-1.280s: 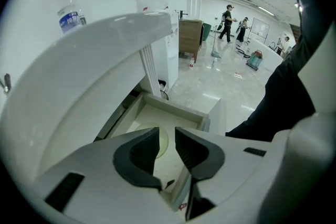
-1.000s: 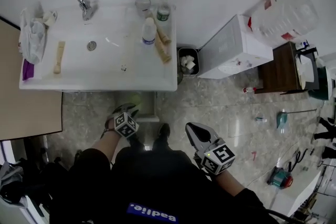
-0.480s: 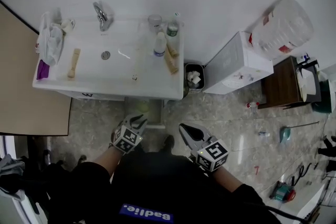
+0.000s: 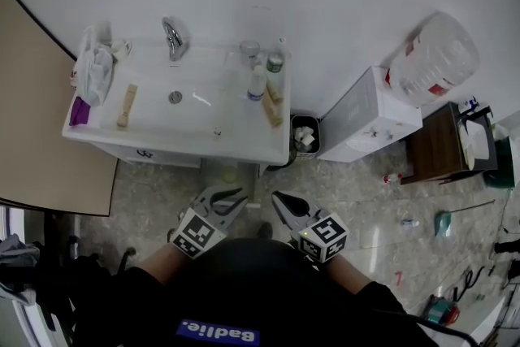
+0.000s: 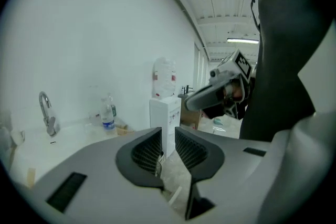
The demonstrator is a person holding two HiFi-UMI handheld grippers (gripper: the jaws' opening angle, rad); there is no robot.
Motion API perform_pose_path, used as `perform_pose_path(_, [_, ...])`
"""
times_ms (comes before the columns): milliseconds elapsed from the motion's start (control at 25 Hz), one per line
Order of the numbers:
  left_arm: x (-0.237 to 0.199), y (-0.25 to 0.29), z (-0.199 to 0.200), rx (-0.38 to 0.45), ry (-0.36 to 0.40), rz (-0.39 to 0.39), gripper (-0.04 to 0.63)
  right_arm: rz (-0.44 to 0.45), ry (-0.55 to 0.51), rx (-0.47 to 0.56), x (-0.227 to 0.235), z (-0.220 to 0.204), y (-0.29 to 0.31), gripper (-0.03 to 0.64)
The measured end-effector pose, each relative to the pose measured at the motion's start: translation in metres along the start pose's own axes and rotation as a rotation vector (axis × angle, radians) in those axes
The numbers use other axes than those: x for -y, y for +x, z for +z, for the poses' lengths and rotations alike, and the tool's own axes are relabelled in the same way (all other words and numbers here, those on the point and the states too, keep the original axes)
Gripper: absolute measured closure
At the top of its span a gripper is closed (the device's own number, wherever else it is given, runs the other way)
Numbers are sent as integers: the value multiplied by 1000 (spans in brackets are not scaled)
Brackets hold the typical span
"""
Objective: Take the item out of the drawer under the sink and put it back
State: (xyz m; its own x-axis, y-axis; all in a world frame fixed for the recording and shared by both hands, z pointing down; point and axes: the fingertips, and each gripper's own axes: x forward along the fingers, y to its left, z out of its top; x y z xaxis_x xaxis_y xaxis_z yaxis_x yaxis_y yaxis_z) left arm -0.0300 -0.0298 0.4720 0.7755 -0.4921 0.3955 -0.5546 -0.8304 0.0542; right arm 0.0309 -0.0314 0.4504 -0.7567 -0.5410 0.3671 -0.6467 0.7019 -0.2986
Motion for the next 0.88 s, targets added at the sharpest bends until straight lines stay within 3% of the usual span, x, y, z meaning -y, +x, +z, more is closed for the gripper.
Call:
perform_pose_path(240, [19,-32,73,136,26,-39,523,21,-27,36,-13,17,4,615])
perform_pose_path(360, [27,-41,89,165,62,-46,574,30,-58,54,-22,24,5,615])
perform_pose_path(600, [29,-40,79,184,-17,-32,589,56,-106,75,-34,29,1,615])
perform_pose_path(880, [32,-39,73,188,-56,-37,589,128,-125,90,-52,28,-3,617])
